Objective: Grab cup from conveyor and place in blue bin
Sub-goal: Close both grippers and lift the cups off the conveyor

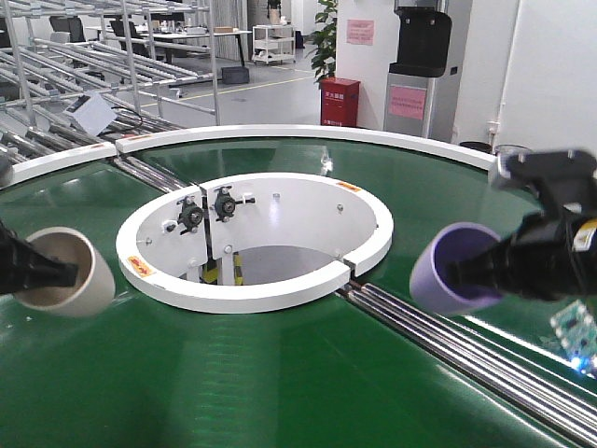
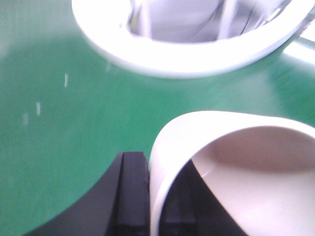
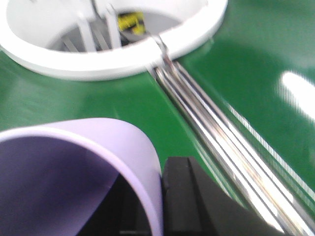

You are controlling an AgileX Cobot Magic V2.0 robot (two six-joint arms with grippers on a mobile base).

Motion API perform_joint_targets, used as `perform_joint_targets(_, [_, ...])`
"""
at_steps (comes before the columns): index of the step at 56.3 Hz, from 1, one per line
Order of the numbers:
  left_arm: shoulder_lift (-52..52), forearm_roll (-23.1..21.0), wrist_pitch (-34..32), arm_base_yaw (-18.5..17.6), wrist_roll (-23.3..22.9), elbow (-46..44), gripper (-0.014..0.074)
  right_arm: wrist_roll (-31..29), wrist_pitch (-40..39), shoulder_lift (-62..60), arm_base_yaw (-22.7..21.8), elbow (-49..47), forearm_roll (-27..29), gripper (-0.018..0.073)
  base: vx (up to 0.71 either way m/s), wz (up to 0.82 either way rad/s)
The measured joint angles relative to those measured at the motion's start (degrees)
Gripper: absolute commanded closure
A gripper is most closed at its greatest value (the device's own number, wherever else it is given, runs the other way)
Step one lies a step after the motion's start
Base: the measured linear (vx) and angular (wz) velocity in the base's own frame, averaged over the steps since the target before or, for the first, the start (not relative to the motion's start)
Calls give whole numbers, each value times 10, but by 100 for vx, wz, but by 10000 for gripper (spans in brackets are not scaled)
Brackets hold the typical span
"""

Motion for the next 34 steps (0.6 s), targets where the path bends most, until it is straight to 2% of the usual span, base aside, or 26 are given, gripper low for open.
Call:
perform_joint_targets(9, [-97,-58,-18,-18,50,19,604,-1,9,-67,5,-2,-6,569,0,0])
perform_joint_targets(10, [-171,-78,-45,-19,57,63,604,-1,-15,-143,5,36,-16,569,0,0])
perform_joint_targets(21, [-260,-83,-95,-19,58,146,604,-1,-49,-218,5,92,-45,569,0,0])
perform_joint_targets(34, [-303,-84,-118,-19,59,160,604,-1,-48,-223,5,104,-53,569,0,0])
